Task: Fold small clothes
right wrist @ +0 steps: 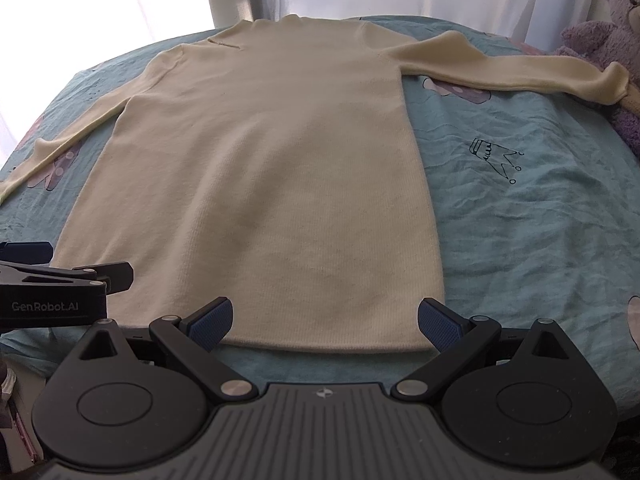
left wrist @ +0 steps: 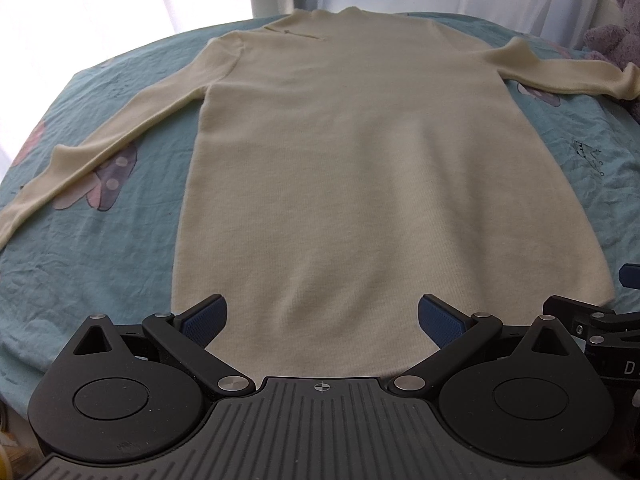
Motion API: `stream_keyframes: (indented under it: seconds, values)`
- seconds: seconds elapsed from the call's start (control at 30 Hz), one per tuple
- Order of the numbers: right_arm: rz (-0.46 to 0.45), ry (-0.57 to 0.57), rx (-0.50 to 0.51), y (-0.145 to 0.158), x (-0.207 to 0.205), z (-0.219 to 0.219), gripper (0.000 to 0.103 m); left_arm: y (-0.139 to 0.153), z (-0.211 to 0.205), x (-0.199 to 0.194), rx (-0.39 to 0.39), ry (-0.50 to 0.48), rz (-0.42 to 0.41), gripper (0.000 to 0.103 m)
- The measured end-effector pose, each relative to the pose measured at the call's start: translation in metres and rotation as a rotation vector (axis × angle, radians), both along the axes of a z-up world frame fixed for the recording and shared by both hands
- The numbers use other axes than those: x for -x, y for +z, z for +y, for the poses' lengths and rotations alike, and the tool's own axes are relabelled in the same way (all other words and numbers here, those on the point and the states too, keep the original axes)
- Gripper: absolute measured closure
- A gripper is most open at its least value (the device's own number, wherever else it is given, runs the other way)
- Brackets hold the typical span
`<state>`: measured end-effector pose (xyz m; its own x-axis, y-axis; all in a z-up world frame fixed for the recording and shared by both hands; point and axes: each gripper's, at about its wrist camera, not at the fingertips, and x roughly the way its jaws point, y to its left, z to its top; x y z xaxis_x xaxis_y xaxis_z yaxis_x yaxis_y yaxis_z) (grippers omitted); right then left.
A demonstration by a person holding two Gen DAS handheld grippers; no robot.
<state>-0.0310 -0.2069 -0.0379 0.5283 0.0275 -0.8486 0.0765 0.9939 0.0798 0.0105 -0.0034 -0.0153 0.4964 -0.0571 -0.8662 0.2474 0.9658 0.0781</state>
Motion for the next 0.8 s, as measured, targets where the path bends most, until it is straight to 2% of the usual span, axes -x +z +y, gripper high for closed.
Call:
stream_keyframes:
  seconds: [0.43, 0.57, 0.7, 0.8]
  values:
    - [-0.003, 0.018, -0.009, -0.001, -0.001, 0.002, 0.004, -0.003, -0.001, -0.003, -0.003, -0.011, 0.014, 0.0]
    - [-0.005, 0.057, -0.012, -0.002, 0.0, 0.005, 0.004, -0.005, -0.001, -0.005, -0.002, -0.019, 0.022, 0.0]
    - [-0.01, 0.077, -0.061, -0.003, -0.002, 0.005, 0.004, -0.006, -0.001, -0.008, 0.007, -0.031, 0.031, 0.0]
    - [0.004, 0.031, -0.131, -0.003, -0.007, -0.005, 0.004, -0.004, -0.002, -0.012, 0.01, -0.044, 0.018, 0.0]
